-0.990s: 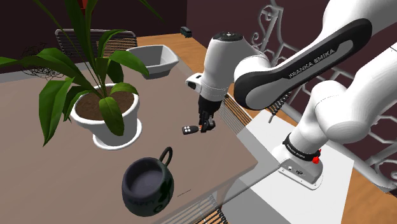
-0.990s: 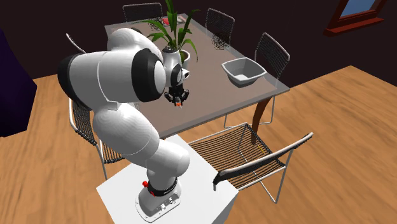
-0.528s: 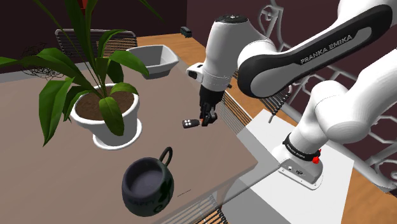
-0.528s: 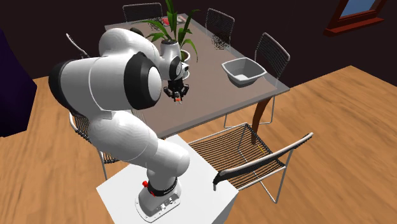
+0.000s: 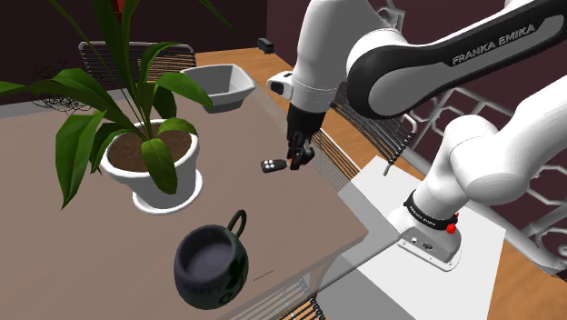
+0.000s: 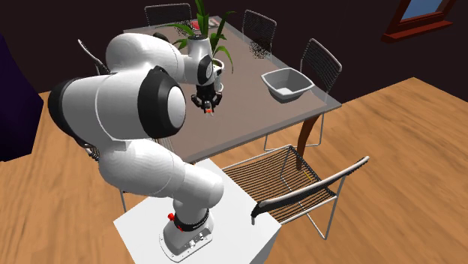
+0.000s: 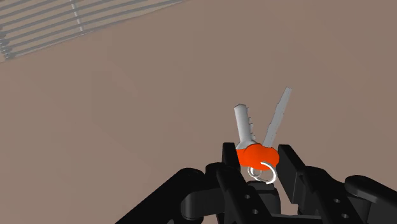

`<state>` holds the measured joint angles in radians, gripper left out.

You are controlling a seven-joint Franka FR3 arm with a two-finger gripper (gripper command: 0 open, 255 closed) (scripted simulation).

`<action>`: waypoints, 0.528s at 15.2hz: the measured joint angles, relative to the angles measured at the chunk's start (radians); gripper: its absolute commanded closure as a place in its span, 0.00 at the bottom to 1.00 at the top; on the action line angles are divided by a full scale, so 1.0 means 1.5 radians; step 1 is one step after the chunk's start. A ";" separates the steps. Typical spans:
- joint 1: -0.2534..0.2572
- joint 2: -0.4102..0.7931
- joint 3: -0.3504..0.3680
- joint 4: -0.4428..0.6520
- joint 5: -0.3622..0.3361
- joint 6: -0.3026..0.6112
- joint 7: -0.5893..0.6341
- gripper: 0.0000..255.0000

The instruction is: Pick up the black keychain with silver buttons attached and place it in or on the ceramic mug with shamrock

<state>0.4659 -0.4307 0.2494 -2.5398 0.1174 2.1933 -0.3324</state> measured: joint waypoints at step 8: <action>-0.001 -0.024 -0.009 0.057 -0.003 -0.081 -0.002 1.00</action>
<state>0.4637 -0.4666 0.2366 -2.4538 0.1129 2.0717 -0.3355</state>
